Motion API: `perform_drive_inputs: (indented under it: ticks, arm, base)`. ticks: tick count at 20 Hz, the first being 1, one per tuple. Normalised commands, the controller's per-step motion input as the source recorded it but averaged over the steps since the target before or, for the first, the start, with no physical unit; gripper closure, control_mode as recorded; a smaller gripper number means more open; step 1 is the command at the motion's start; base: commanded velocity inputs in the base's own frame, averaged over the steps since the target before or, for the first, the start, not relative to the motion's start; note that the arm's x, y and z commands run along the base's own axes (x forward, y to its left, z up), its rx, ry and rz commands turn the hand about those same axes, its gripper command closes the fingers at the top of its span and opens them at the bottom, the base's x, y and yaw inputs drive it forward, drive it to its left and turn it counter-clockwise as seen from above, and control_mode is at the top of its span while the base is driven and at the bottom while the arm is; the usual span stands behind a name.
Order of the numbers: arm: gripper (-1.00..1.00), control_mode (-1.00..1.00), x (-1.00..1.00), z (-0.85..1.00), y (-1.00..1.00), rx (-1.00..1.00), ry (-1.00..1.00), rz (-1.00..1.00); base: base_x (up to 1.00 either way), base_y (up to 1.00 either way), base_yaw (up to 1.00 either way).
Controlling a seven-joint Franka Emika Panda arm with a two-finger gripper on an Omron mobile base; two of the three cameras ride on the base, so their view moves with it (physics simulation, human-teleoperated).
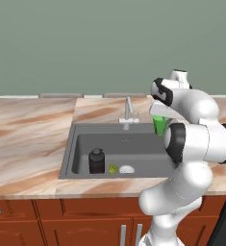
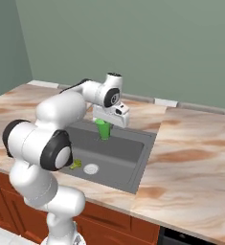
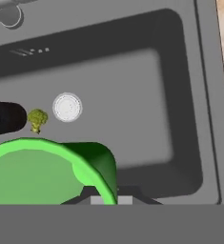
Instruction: Pick the jug and cup and place them in the sink. Then turn on the water.
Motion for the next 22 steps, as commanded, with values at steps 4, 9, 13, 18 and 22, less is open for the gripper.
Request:
perform_drive_inputs:
  ticks: [4,9,13,18,22]
  arm:
    - [1.00,-1.00,0.35,-0.30,0.09,0.07,-0.04,0.09]
    - [1.00,-1.00,0.29,-0.07,0.00,0.00,0.03,0.11]
    - [1.00,-1.00,0.29,-0.33,0.00,-0.04,0.00,0.08]
    - [1.00,-1.00,0.03,-0.57,0.00,-0.04,-0.06,0.01]
    - [1.00,-1.00,0.00,-0.55,0.00,0.00,-0.12,0.00]
  base:
    - [0.00,0.00,0.00]
    - [0.00,0.00,0.00]
    - [0.00,0.00,0.00]
    - [0.00,0.00,0.00]
    - [0.00,0.00,0.00]
